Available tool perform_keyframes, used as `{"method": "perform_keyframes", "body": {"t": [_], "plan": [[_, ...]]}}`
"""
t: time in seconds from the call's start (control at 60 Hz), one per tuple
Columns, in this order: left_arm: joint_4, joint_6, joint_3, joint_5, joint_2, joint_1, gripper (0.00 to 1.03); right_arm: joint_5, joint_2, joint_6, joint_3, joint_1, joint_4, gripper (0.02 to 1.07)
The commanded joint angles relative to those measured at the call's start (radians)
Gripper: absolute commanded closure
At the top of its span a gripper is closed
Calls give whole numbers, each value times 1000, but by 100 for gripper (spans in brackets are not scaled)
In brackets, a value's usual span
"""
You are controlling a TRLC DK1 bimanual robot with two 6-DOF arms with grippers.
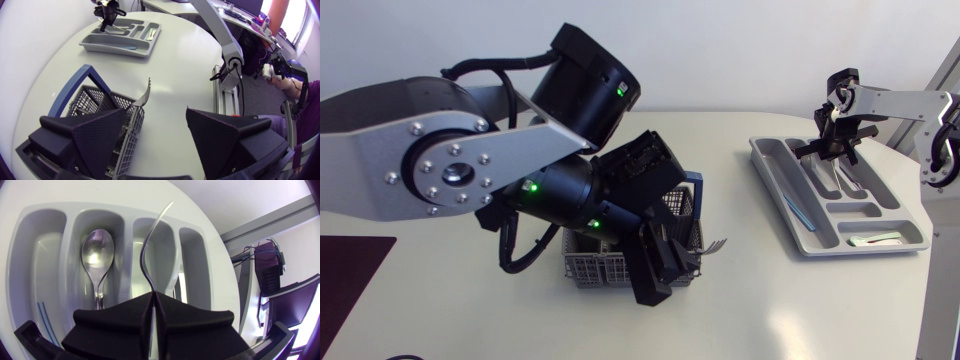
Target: Sort the cutlery from the basket into the organizer compartments.
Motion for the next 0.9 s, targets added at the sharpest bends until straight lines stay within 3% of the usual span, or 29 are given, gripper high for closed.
{"method": "perform_keyframes", "body": {"t": [0.0, 0.283, 0.383, 0.55, 0.583, 0.7, 0.883], "plan": [[-7, 4, -22, -5, -25, -9, 20, 11, 67, 27, 52, 2, -41, 98], [-28, 3, -16, -10, -48, -13, 20, 11, 159, 44, 170, -8, -115, 98], [-33, 3, -16, -10, -54, -13, 20, 12, 169, 42, 177, -8, -119, 89], [-40, 3, -13, -13, -56, -14, 20, 12, 148, 47, 162, -10, -122, 61], [-40, 3, -11, -13, -56, -14, 20, 12, 131, 47, 147, -10, -119, 55], [-40, 4, -9, -19, -56, -16, 20, 7, 59, 46, 69, -14, -88, 54], [-36, 12, -5, -45, -33, -29, 20, -43, -165, 23, -204, -2, 25, 50]]}}
